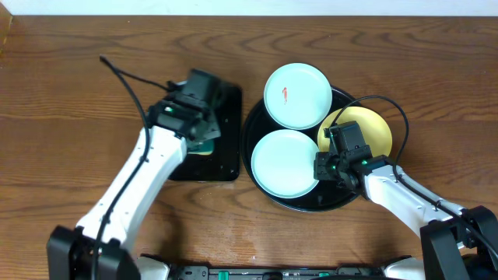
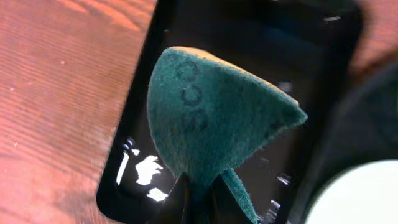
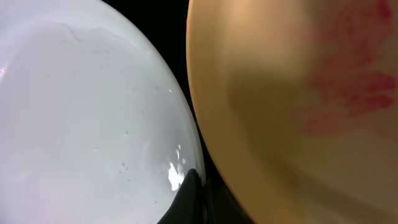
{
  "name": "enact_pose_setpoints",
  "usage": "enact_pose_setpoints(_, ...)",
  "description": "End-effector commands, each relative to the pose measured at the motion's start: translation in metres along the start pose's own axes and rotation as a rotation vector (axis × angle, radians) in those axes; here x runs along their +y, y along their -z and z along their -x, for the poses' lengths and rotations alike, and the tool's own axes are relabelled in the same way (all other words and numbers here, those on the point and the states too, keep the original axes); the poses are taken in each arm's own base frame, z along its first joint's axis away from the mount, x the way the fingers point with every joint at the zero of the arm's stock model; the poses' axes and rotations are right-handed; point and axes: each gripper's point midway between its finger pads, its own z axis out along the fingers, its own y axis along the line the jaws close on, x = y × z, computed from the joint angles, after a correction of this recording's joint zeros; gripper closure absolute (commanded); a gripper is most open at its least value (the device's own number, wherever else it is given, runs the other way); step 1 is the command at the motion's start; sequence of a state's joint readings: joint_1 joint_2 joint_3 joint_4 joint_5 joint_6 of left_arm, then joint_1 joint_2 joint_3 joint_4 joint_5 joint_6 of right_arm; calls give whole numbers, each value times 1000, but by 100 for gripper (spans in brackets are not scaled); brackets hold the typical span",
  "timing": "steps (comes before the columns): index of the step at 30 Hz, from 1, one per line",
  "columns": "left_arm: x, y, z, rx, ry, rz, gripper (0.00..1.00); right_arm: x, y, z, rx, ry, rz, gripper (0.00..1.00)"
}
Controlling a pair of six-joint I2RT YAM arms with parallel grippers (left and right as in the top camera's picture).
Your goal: Clean dirty plates on tray and stack at the side
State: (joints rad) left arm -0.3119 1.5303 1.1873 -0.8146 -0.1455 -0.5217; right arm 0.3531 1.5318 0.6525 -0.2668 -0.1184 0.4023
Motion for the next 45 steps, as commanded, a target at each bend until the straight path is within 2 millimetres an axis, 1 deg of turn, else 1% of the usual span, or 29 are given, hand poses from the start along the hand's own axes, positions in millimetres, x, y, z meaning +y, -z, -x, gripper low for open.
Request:
enact_pose_setpoints(1, -2, -30, -18, 100, -66, -68, 86, -3, -6, -14, 43, 30, -17, 99)
enact_pose_setpoints(2, -3, -35, -19, 109, -65, -81, 83, -2, -6, -13, 41, 43, -16, 99)
enact_pose_setpoints(4, -2, -41, -21, 117, -60, -80, 69, -2, -4, -11, 33, 59, -17, 99)
enact_pose_setpoints(5, -2, -40, -20, 116, -60, -81, 60, -1, -3, -9, 27, 71, -14, 99)
enact_pose_setpoints(6, -4, -38, -19, 113, -62, -91, 53, 0, -1, -7, 21, 83, -11, 99)
enact_pose_setpoints(8, -9, -28, -15, 100, -82, -122, 37, 4, 5, -1, 9, 107, -7, 99)
enact_pose_setpoints(9, -10, -21, -12, 93, -81, -134, 33, 6, 10, 4, 1, 122, -4, 99)
enact_pose_setpoints(11, -13, -3, -6, 65, -77, -164, 29, 10, 20, 13, -17, 145, -5, 99)
enact_pose_setpoints(15, -15, 43, 2, -16, -69, -250, 27, 15, 50, 37, -70, 179, -43, 99)
enact_pose_setpoints(17, -11, 65, 3, -66, -64, -280, 26, 18, 67, 52, -108, 203, -64, 99)
enact_pose_setpoints(19, -6, 88, 2, -115, -60, -305, 25, 25, 83, 68, -149, 220, -59, 99)
enact_pose_setpoints(23, 6, 128, -5, -201, -53, -350, 25, 41, 105, 97, -229, 225, -32, 99)
enact_pose_setpoints(27, 18, 157, -13, -270, -46, -387, 25, 55, 124, 123, -318, 248, -4, 99)
enact_pose_setpoints(29, 23, 170, -18, -305, -43, -405, 25, 67, 132, 136, -373, 260, 22, 99)
enact_pose_setpoints(32, 29, 188, -23, -356, -25, -437, 25, 95, 142, 149, -459, 306, 79, 99)
enact_pose_setpoints(35, 33, 201, -27, -391, -19, -465, 25, 131, 146, 153, -527, 369, 143, 99)
enact_pose_setpoints(37, 33, 207, -31, -401, -23, -488, 25, 152, 143, 153, -566, 408, 158, 99)
enact_pose_setpoints(39, 33, 210, -34, -403, -26, -502, 25, 172, 133, 154, -603, 459, 146, 99)
enact_pose_setpoints(41, 34, 209, -36, -394, -26, -497, 25, 188, 121, 156, -649, 523, 110, 99)
enact_pose_setpoints(43, 35, 207, -38, -383, -28, -491, 25, 201, 109, 160, -709, 589, 47, 99)
enact_pose_setpoints(45, 36, 206, -41, -372, -28, -485, 25, 211, 106, 163, -769, 637, -18, 99)
